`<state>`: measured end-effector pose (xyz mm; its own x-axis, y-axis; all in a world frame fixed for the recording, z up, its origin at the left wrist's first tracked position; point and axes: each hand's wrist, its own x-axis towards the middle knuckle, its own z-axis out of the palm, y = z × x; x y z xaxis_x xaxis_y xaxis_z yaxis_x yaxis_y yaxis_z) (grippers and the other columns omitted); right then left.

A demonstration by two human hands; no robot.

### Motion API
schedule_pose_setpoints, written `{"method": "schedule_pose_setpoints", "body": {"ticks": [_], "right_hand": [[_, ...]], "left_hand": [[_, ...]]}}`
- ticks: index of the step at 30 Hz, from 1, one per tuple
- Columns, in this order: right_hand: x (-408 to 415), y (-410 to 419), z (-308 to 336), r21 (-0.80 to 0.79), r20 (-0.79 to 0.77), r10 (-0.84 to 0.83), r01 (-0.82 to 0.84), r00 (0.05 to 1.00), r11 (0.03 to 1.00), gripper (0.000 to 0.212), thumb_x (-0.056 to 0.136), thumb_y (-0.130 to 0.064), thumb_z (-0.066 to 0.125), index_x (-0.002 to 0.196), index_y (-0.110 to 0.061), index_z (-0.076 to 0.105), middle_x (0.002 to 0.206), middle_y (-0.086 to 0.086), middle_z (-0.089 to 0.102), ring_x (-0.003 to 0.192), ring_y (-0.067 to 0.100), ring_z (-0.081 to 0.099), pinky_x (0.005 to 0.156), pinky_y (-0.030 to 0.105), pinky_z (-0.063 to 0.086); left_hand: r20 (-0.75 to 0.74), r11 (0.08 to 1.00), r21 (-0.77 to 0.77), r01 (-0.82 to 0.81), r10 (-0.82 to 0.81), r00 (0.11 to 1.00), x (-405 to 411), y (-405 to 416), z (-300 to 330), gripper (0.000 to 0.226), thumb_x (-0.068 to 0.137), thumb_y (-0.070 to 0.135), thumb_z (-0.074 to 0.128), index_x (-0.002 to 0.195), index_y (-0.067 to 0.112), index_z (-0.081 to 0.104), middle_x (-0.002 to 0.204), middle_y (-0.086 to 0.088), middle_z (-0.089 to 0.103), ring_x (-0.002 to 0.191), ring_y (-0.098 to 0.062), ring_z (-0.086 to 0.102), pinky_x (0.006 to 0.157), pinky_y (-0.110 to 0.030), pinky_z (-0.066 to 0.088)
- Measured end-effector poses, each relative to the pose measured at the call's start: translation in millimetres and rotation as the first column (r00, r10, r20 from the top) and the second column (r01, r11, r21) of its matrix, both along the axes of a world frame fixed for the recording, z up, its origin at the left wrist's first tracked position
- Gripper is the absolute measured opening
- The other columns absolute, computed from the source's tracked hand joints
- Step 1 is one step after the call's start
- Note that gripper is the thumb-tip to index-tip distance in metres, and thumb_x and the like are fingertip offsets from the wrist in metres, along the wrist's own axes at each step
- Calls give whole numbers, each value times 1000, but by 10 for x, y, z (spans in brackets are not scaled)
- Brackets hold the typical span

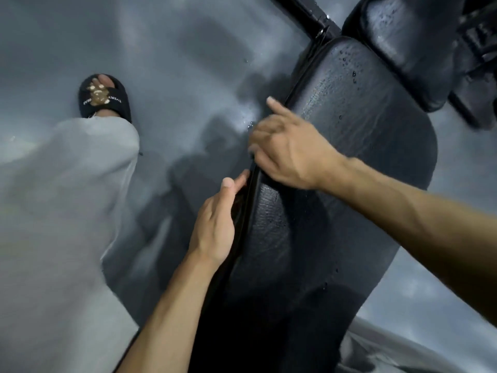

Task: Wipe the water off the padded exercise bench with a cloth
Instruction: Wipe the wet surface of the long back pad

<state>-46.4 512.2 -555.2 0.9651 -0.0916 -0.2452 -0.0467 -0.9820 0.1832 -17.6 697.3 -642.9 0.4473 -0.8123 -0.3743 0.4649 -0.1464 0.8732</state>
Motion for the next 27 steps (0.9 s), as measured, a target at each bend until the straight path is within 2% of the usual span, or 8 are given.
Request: {"method": "schedule_pose_setpoints", "body": {"ticks": [4, 7, 9, 13, 16, 18, 24, 27], "right_hand": [[-178, 402, -54, 152, 46, -22, 15, 999, 988, 26, 96, -22, 49, 81, -12, 67, 79, 7, 65, 83, 33, 64, 123, 46, 26], [-144, 564, 43, 244, 56, -170, 152, 984, 958, 30, 100, -26, 43, 89, -10, 67, 90, 10, 70, 94, 33, 65, 124, 43, 21], [-163, 697, 202, 438, 91, -393, 318, 915, 841, 47, 98, -35, 30, 89, -11, 69, 91, 7, 71, 94, 29, 65, 121, 42, 27], [-496, 898, 677, 952, -69, -814, 282, 576, 119, 44, 95, -29, 39, 88, -9, 77, 89, 2, 78, 89, 21, 73, 89, 42, 56], [-919, 1011, 945, 894, -428, -856, 0, 290, -447, 29, 101, -15, 50, 91, -6, 76, 88, 9, 75, 85, 22, 72, 72, 37, 64], [-1209, 1058, 1001, 770, -584, -777, -143, 235, -622, 31, 103, -19, 52, 114, 5, 69, 113, 23, 73, 107, 36, 71, 79, 46, 64], [-1880, 1363, 820, 648, -647, -671, -204, 362, -734, 75, 99, -62, 45, 132, 3, 61, 128, 21, 68, 120, 35, 66, 84, 44, 63], [-2181, 1648, 661, 748, -556, -744, -169, 371, -642, 55, 97, -46, 58, 129, -1, 64, 124, 15, 71, 115, 29, 69, 91, 46, 61]], "left_hand": [[-59, 991, 81, -110, 115, 992, -7, 101, 223, 48, 113, 41, 22, 103, 42, 69, 92, 33, 72, 100, 17, 63, 104, -23, 44], [-2, 962, 165, -216, 219, 976, 46, 170, 362, 52, 113, 39, 22, 102, 29, 72, 93, 18, 77, 100, 3, 70, 94, -25, 51], [76, 937, 169, -307, 298, 951, 134, 208, 477, 51, 113, 38, 24, 106, 21, 72, 105, 6, 77, 107, -10, 71, 95, -30, 54], [183, 971, 50, -233, 221, 958, 356, 274, 907, 50, 112, 38, 26, 110, 17, 71, 112, 4, 76, 103, -9, 72, 90, -31, 52], [292, 998, -11, 69, -63, 954, 392, 273, 1256, 47, 109, 44, 33, 111, 18, 73, 111, 1, 78, 106, -13, 72, 95, -36, 53], [361, 960, -4, 281, -261, 895, 332, 240, 1425, 41, 104, 49, 45, 112, 20, 74, 113, -1, 77, 111, -16, 70, 97, -36, 52], [440, 907, -25, 420, -367, 819, -336, 293, 1460, 19, 94, 21, 72, 104, 6, 74, 91, 3, 75, 85, -4, 65, 81, -20, 54], [487, 924, 25, 382, -345, 802, -675, 446, 1304, 8, 94, 8, 71, 99, 12, 75, 87, 6, 75, 79, -1, 64, 75, -16, 51]]}}
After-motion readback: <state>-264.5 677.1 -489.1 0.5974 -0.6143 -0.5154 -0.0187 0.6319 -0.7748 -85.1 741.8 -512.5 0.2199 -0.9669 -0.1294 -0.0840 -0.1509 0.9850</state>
